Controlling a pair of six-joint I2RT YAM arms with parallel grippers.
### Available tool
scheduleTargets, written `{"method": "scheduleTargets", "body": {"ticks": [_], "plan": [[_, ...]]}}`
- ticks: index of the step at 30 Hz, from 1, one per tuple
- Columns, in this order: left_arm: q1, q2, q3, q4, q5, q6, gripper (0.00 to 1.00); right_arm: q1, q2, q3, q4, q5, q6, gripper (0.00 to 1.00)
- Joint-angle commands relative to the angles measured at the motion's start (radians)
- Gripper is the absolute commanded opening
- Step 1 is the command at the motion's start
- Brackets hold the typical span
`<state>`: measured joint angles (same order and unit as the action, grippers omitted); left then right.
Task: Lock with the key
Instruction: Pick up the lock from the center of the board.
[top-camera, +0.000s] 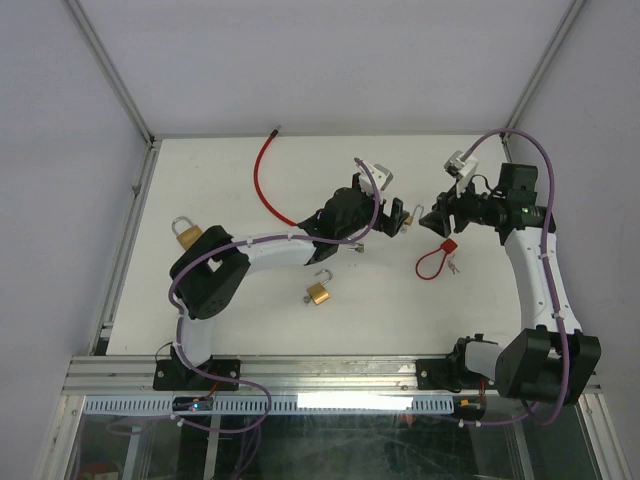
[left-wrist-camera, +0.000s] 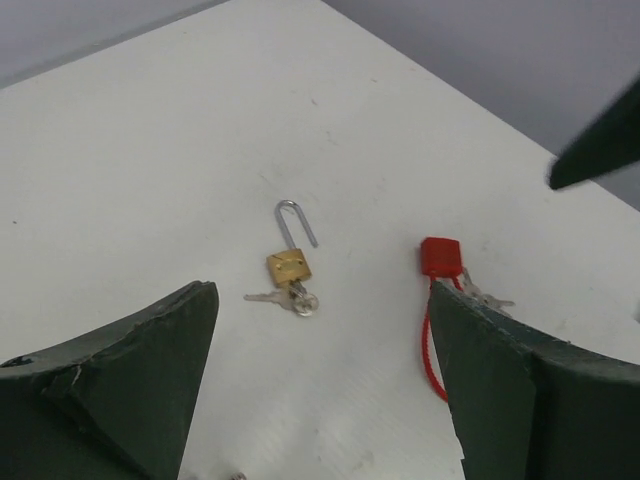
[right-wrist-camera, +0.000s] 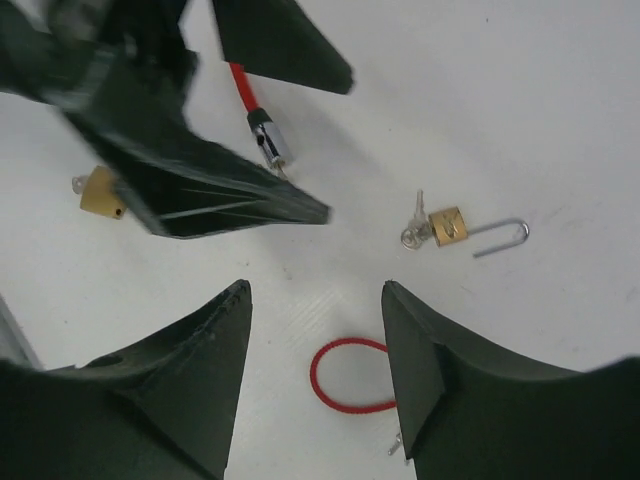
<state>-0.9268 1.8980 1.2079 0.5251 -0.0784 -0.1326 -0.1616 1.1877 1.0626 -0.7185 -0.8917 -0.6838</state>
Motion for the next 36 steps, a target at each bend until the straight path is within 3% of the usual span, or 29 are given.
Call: {"method": "scheduleTargets", "body": {"ticks": [1,5,9,17,23,36], "plan": [[0.049,0.140,0.245,-0.236,0.032,-0.061,0.85,0.056,0.027,0.078,0.085,0.062,0.270,0.57],[0.050,0.254,0.406,-0.392,0.013,-0.026,0.76,-0.045,0.020,0.027,0.110,0.132,0.281,0.57],[0.049,0.391,0.622,-0.565,0.029,0.021,0.67,-0.064,0.027,0.002,0.131,0.187,0.268,0.57],[0.043,0.616,1.002,-0.768,0.019,0.034,0.74,-0.086,0.027,0.007,0.123,0.220,0.259,0.57],[0.017,0.673,1.082,-0.784,-0.017,0.035,0.74,-0.087,0.026,0.005,0.122,0.220,0.255,0.57],[-0.012,0.747,1.143,-0.802,-0.102,0.049,0.62,-0.087,0.025,0.011,0.114,0.205,0.257,0.57]]}}
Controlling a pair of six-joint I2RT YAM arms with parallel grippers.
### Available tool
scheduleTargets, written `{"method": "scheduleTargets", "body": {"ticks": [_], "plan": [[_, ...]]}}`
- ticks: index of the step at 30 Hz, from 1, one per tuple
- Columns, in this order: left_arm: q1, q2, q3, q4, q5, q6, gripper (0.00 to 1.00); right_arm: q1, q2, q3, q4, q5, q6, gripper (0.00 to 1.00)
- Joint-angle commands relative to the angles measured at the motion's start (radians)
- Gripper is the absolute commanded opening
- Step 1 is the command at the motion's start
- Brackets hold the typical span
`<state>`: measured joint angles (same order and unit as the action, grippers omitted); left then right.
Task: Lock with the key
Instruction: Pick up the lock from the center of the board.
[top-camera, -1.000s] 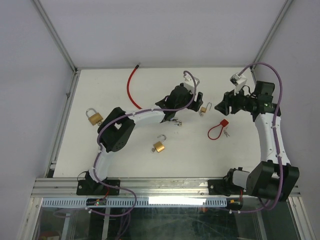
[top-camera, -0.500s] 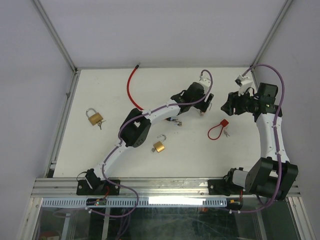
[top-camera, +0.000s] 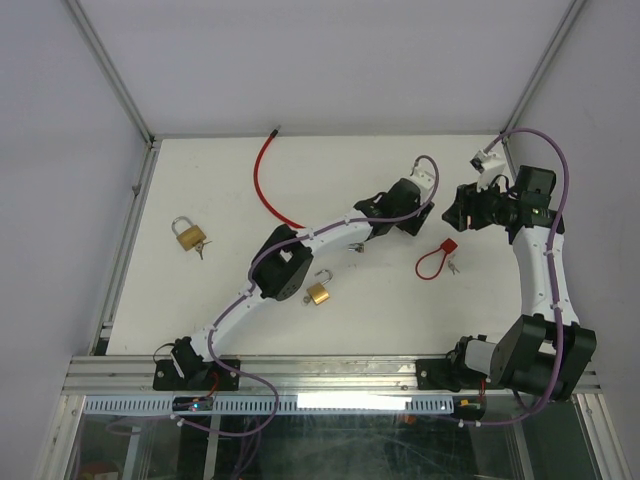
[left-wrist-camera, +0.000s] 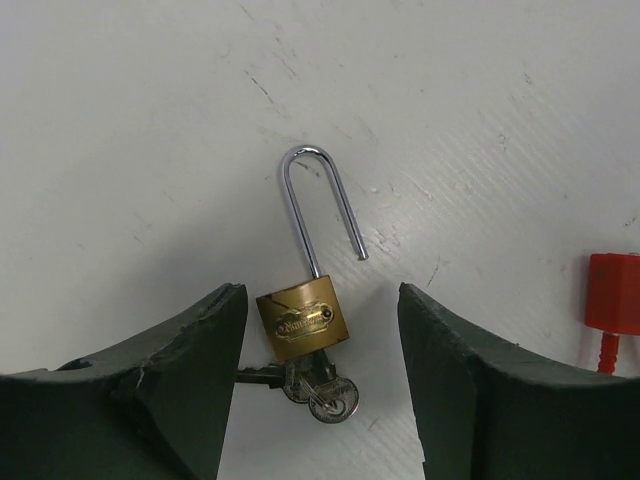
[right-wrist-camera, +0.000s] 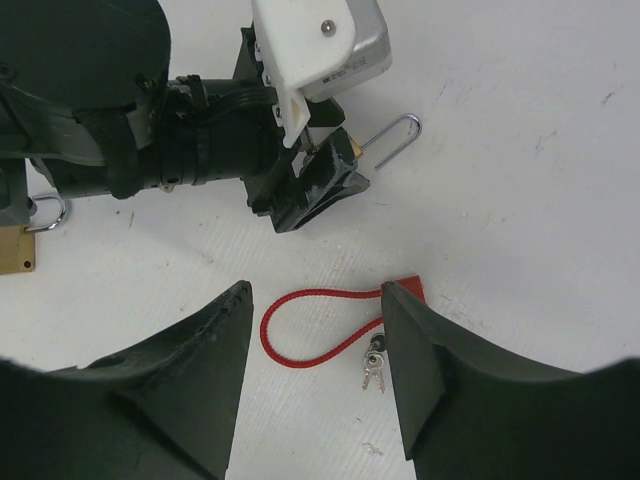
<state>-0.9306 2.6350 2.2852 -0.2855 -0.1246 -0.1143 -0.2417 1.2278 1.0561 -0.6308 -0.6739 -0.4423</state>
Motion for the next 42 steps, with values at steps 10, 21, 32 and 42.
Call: {"method": "scheduleTargets", "body": {"ticks": [10,21,32,42], "plan": [[-0.013,0.026,0.072,0.005,-0.088,0.044,0.52,-0.007,-0.015,0.015,0.028,-0.018,0.017,0.57],[-0.013,0.001,0.040,-0.001,-0.055,0.058,0.32,-0.009,-0.012,0.012,0.028,-0.025,0.017,0.57],[0.065,-0.331,-0.353,0.274,0.144,0.021,0.06,-0.021,-0.031,-0.004,0.043,-0.076,0.018,0.57],[0.132,-0.679,-0.849,0.594,0.429,0.042,0.04,-0.005,-0.009,-0.162,0.312,-0.443,0.127,0.57]]}}
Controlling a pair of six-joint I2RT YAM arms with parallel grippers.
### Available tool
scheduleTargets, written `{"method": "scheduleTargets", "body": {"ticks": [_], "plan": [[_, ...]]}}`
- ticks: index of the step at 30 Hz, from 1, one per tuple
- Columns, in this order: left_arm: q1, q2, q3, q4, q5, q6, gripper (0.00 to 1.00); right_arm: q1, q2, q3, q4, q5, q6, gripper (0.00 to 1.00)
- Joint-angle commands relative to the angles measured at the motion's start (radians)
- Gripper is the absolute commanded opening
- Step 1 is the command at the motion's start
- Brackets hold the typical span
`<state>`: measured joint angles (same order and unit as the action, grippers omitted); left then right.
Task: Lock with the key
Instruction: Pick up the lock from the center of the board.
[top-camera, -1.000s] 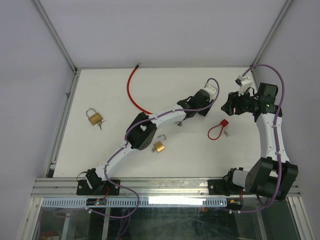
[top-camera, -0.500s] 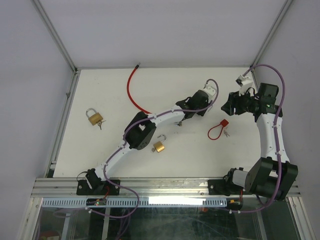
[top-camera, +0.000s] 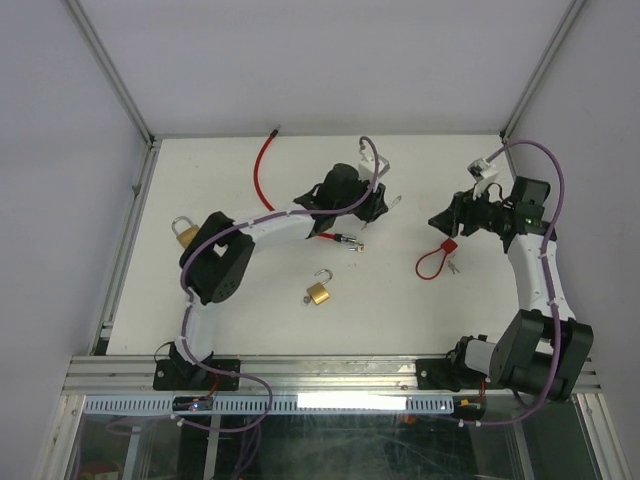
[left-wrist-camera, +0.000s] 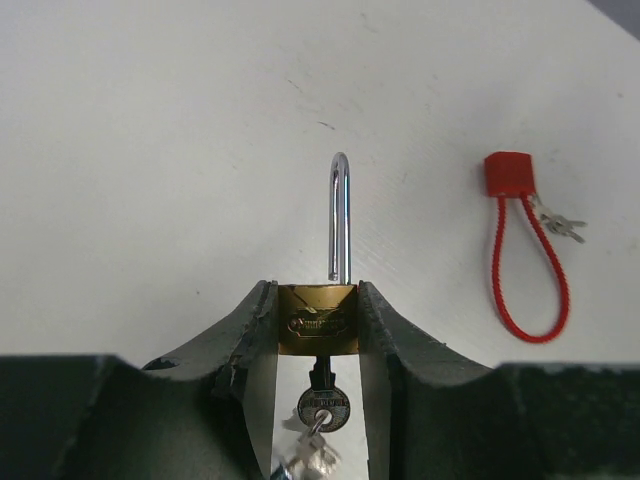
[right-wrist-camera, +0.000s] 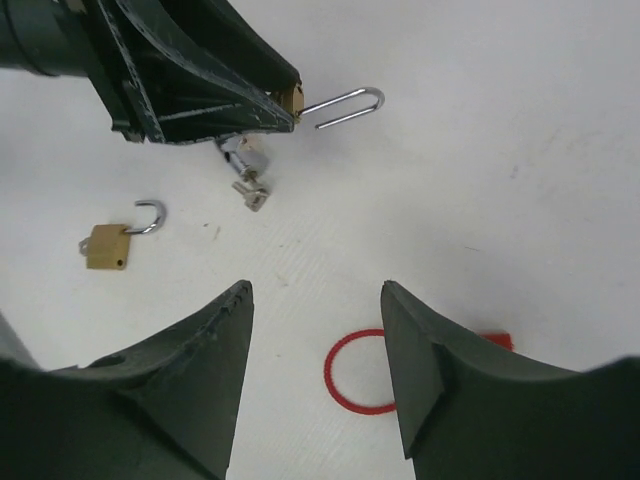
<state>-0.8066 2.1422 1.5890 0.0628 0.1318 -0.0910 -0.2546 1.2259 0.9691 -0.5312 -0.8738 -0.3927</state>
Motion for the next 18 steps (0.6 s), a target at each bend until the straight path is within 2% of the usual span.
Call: {"method": "scheduleTargets", "body": {"ticks": [1,4,8,10,12,16,18], "plan": [[0.010,-0.219,-0.221,0.267,0.201,0.030,0.04,0.016,-0.019,-0.119,0.298,-0.295,0.102,0.57],[0.015,-0.307,-0.334,0.275,0.272,0.069,0.04,0.030,-0.073,-0.197,0.443,-0.359,0.040,0.60],[0.021,-0.392,-0.430,0.272,0.401,0.125,0.04,0.042,-0.113,-0.248,0.435,-0.507,-0.184,0.63],[0.022,-0.415,-0.445,0.256,0.469,0.141,0.04,0.066,-0.117,-0.250,0.308,-0.570,-0.433,0.64],[0.021,-0.431,-0.455,0.228,0.507,0.147,0.04,0.100,-0.101,-0.217,0.052,-0.555,-0.763,0.68],[0.022,-0.472,-0.500,0.224,0.529,0.145,0.03,0.126,-0.010,-0.133,-0.172,-0.555,-0.957,0.67],[0.022,-0.492,-0.521,0.233,0.536,0.139,0.03,0.138,0.038,-0.095,-0.312,-0.582,-1.121,0.66]]}}
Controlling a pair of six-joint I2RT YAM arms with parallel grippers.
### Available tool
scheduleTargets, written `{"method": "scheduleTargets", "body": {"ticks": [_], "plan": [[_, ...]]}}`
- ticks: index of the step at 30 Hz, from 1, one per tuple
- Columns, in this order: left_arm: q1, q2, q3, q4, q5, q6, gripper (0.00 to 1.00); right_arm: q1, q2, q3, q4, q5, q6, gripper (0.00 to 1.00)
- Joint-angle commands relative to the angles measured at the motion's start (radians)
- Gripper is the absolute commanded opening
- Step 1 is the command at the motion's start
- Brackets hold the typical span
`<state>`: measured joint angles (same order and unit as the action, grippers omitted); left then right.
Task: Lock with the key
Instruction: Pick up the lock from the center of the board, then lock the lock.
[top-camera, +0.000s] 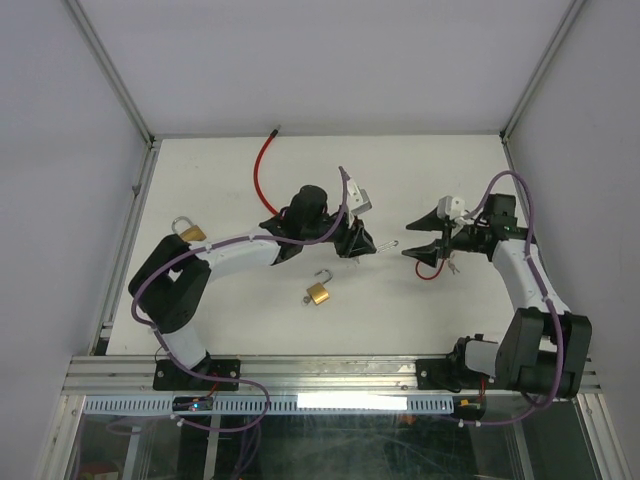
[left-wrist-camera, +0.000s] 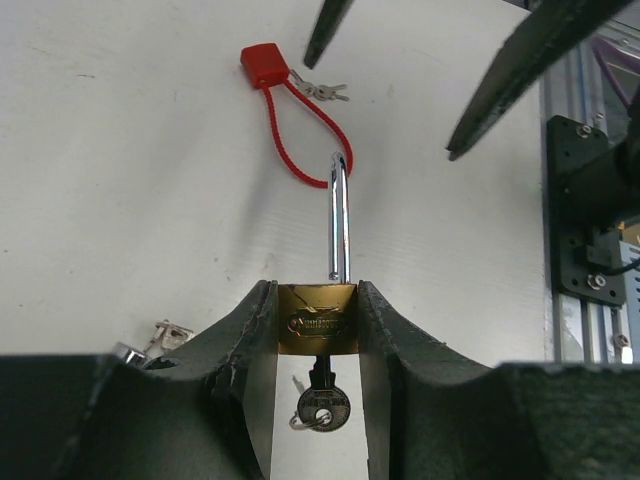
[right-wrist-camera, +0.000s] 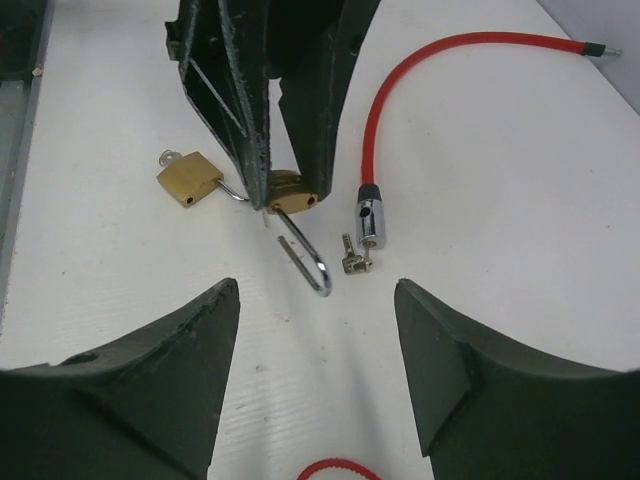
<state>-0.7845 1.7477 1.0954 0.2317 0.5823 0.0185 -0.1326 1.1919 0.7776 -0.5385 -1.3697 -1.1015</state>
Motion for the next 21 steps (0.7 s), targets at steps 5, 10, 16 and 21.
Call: {"method": "scheduleTargets", "body": {"ticks": [5,10,16,21], "plan": [[-0.001,-0.132,-0.062,0.064,0.114,0.026,0.03,0.072,0.129,0.136,-0.378,-0.065,-0.445,0.53],[-0.002,-0.137,-0.069,0.058,0.148,0.020,0.03,0.117,0.126,0.128,-0.315,-0.054,-0.351,0.48],[-0.004,-0.138,-0.065,0.051,0.155,0.017,0.03,0.153,0.112,0.105,-0.212,-0.009,-0.211,0.38],[-0.004,-0.139,-0.065,0.048,0.155,0.017,0.03,0.170,0.110,0.108,-0.210,0.015,-0.191,0.34]]}}
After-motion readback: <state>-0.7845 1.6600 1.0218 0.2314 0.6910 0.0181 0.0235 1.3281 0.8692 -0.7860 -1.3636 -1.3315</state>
